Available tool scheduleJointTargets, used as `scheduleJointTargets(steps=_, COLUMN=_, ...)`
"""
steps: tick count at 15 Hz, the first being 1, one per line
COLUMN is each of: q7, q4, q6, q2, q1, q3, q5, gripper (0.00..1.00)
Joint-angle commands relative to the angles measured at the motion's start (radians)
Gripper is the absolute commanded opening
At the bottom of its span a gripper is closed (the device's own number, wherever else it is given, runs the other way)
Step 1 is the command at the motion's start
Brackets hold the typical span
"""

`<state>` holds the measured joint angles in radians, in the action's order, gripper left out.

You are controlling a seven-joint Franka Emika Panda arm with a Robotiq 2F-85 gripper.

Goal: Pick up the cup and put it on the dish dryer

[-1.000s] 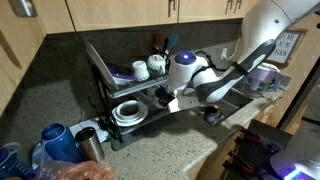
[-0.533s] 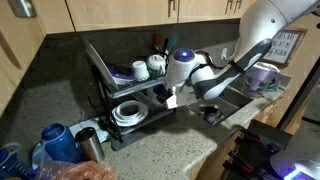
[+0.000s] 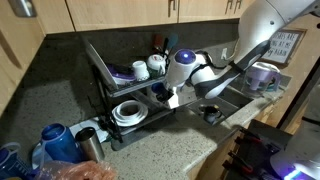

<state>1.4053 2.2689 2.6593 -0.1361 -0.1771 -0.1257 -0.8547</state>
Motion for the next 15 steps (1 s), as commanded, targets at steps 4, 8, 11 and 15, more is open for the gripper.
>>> scheduleJointTargets(steps=4, q7=0.117, q4=-0.038, q6=0.062, q2=-0.059, q1=-0.004, q3=0.042, q5=-0.253, gripper=0.04)
scheduleJointTargets(steps=8, q7=0.218, q4=-0.051, q6=0.111, q2=-0.093, q1=0.000, q3=0.058, q5=-0.375, gripper=0.04)
scheduleJointTargets(steps=11, q7=0.321, q4=-0.070, q6=0.178, q2=-0.119, q1=0.002, q3=0.077, q5=-0.474, gripper=0.04)
scheduleJointTargets(steps=15, q7=0.420, q4=-0.118, q6=0.231, q2=-0.156, q1=0.000, q3=0.101, q5=-0.579, gripper=0.04)
